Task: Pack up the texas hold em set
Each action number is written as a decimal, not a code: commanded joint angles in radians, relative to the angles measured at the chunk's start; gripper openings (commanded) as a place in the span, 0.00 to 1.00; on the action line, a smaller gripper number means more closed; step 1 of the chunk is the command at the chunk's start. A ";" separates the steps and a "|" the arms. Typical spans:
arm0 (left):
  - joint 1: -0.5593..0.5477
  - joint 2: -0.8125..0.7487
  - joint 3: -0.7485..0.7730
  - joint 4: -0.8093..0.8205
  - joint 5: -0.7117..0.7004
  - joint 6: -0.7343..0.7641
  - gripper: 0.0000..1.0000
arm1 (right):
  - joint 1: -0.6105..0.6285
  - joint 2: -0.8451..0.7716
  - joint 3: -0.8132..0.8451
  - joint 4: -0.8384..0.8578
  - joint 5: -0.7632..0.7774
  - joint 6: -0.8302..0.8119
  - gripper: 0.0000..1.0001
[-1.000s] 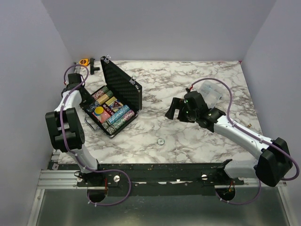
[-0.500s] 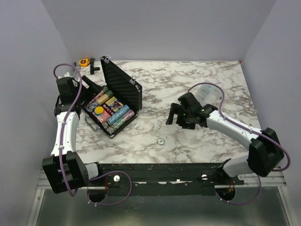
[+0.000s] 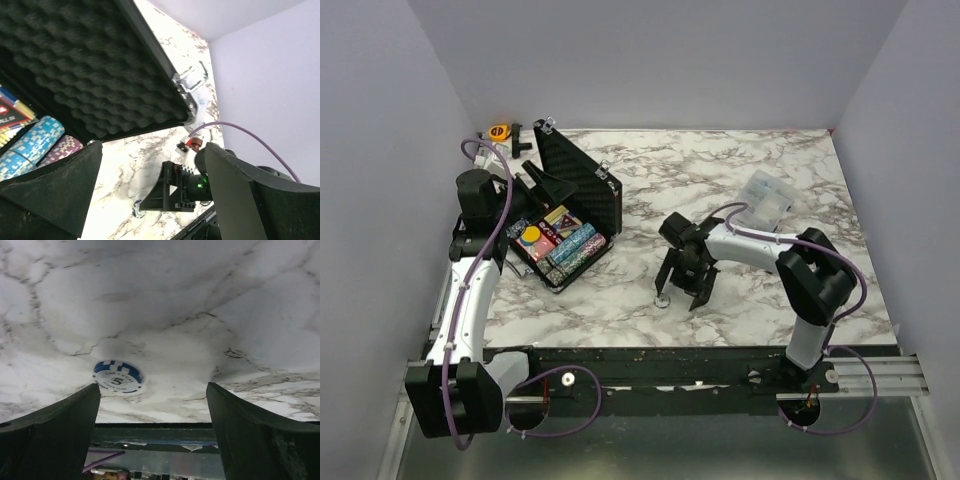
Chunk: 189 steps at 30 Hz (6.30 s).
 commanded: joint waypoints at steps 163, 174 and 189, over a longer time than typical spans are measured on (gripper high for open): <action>-0.509 0.183 -0.272 0.477 -0.008 -0.091 0.61 | -0.099 -0.186 0.159 0.195 -0.016 0.412 0.01; -0.510 0.276 -0.210 0.514 0.094 -0.107 0.45 | -0.097 -0.202 0.147 0.278 -0.081 0.442 0.01; -0.509 0.289 -0.144 0.421 0.045 -0.052 0.42 | -0.091 -0.204 0.151 0.311 -0.109 0.457 0.01</action>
